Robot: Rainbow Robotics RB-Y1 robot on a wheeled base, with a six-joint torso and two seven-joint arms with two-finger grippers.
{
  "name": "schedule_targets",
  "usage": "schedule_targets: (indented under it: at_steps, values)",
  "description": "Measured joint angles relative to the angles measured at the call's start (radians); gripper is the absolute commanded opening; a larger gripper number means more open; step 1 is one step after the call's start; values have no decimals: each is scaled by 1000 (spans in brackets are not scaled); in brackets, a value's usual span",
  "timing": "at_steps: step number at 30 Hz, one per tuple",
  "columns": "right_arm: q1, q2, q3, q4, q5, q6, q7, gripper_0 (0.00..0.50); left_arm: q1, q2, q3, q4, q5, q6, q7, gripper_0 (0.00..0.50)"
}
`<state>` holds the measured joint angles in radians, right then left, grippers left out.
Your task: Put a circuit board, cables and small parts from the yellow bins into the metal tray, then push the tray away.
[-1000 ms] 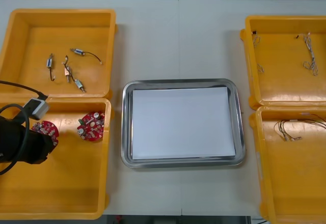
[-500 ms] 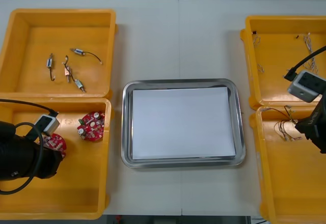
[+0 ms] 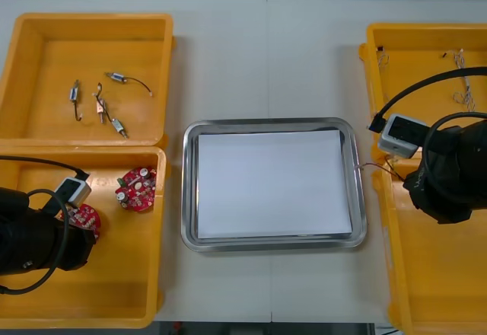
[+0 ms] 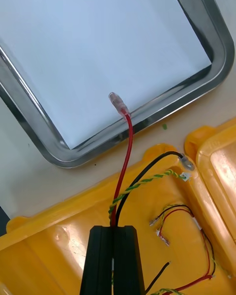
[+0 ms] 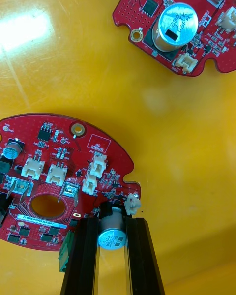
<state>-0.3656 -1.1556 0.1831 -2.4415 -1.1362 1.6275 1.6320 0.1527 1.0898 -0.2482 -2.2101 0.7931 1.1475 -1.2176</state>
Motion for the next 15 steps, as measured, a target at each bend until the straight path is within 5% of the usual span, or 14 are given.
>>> schedule_targets:
  at_steps: [1, 3, 5, 6, 15]
  values:
    - [-11, 0, 14, 0, 3, 0, -1, 0, 0, 0, 0, 0, 0, 0, 0, 16]
    - [-26, 0, 31, 0, 6, -3, -4, 0, 0, 0, 0, 0, 0, 0, 0, 196]
    - [-31, 0, 36, 0, 6, -8, -10, 0, 0, 0, 0, 0, 0, 0, 0, 459]
    - [-31, 0, 36, 0, 6, -10, -13, 0, 0, 0, 0, 0, -1, -1, 0, 500]
    - [-31, 0, 36, 2, 6, -10, -14, 0, 0, 0, 0, 0, -7, -6, 0, 500]
